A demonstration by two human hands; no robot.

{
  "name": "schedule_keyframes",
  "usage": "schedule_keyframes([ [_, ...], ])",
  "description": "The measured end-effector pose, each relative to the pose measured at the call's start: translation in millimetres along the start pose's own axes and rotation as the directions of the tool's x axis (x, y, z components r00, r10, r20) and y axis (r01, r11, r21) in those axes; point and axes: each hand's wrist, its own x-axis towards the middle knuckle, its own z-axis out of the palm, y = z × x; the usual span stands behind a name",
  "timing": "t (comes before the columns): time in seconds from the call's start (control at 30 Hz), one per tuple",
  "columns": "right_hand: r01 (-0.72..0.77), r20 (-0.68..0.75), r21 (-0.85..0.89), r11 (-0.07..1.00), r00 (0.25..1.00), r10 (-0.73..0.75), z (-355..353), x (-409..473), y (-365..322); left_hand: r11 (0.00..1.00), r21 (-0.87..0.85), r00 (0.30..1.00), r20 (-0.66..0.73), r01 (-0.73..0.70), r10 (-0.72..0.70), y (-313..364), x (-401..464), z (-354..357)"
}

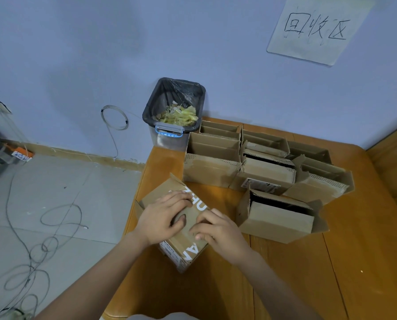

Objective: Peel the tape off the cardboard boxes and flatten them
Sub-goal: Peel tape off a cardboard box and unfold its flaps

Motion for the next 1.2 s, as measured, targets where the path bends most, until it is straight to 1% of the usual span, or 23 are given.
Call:
schedule_keyframes([
  [0.1, 0.032, -0.035, -0.037, 0.999, 0.999, -0.033, 1.2, 1.0, -0.9, 1.000, -0.007, 1.000, 0.001, 0.007, -0.007, -0.7, -0.1, 1.3],
  [0.2, 0.069, -0.099, -0.099, 0.993, 0.992, -0.079, 7.2, 3.5, -5.0, 1.000, -0.002, 1.000, 0.003, 0.005, -0.005, -0.7, -0.6, 2.7],
  [0.33, 0.068, -0.151, -0.150, 0.986, 0.984, -0.090, 14.0, 3.0, -6.2, 1.000, 0.004, 1.000, 0.008, -0.005, 0.005, -0.9, 0.2, 2.0],
  [0.43, 0.046, -0.152, -0.123, 0.991, 0.986, -0.065, 14.0, -1.9, -4.0, 1.000, 0.004, 1.000, 0.015, -0.016, 0.016, -1.2, 1.5, 1.7],
  [0.77, -0.090, -0.119, 0.005, 0.996, 0.989, 0.090, -1.4, -30.7, -0.4, 1.000, 0.018, 1.000, 0.023, -0.021, 0.021, -2.2, 3.0, 2.1],
  [0.93, -0.100, -0.162, 0.022, 0.995, 0.982, 0.102, -6.1, -35.1, -1.1, 1.000, 0.012, 1.000, 0.014, -0.025, 0.025, -3.2, 3.4, 2.2],
  [1.2, -0.102, -0.258, -0.014, 0.995, 0.962, 0.096, -8.0, -42.0, -5.8, 1.000, 0.009, 1.000, 0.009, -0.015, 0.015, -3.5, 2.9, 2.5],
])
